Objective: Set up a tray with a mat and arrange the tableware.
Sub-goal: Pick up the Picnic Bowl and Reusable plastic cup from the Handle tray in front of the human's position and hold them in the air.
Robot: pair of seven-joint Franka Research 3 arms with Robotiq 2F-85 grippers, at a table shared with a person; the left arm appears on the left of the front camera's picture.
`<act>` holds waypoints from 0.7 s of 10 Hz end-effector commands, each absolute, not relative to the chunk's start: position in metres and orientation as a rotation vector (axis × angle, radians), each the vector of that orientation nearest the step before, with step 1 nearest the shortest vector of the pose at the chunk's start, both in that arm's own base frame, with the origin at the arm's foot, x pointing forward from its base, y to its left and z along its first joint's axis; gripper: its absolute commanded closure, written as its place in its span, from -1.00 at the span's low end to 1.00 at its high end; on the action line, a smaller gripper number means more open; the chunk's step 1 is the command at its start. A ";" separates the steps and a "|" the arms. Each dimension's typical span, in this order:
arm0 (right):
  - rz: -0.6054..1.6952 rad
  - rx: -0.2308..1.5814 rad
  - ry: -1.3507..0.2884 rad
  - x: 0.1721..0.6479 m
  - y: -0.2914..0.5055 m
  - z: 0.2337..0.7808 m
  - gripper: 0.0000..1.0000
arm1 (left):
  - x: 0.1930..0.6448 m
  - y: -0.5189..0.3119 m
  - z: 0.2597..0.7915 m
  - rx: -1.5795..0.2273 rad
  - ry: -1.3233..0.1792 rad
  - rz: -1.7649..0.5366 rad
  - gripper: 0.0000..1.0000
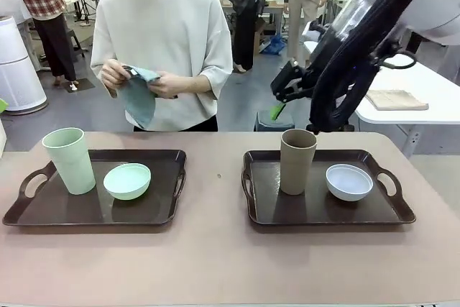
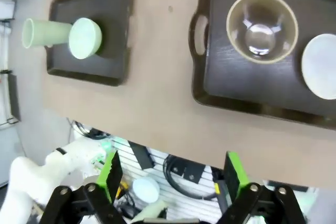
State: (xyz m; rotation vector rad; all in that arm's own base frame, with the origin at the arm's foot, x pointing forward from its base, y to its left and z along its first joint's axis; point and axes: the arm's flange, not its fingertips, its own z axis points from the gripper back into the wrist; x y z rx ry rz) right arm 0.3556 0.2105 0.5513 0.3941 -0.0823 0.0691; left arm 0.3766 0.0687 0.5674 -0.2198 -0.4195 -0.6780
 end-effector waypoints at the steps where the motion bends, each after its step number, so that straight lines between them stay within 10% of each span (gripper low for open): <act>1: 0.075 0.419 -0.120 0.346 0.203 0.563 -1.00 | 0.376 0.074 0.568 -0.222 -0.433 -0.656 -1.00; 7: 0.068 0.335 -0.163 0.347 0.223 0.552 -1.00 | 0.389 0.083 0.565 -0.087 -0.520 -0.762 -1.00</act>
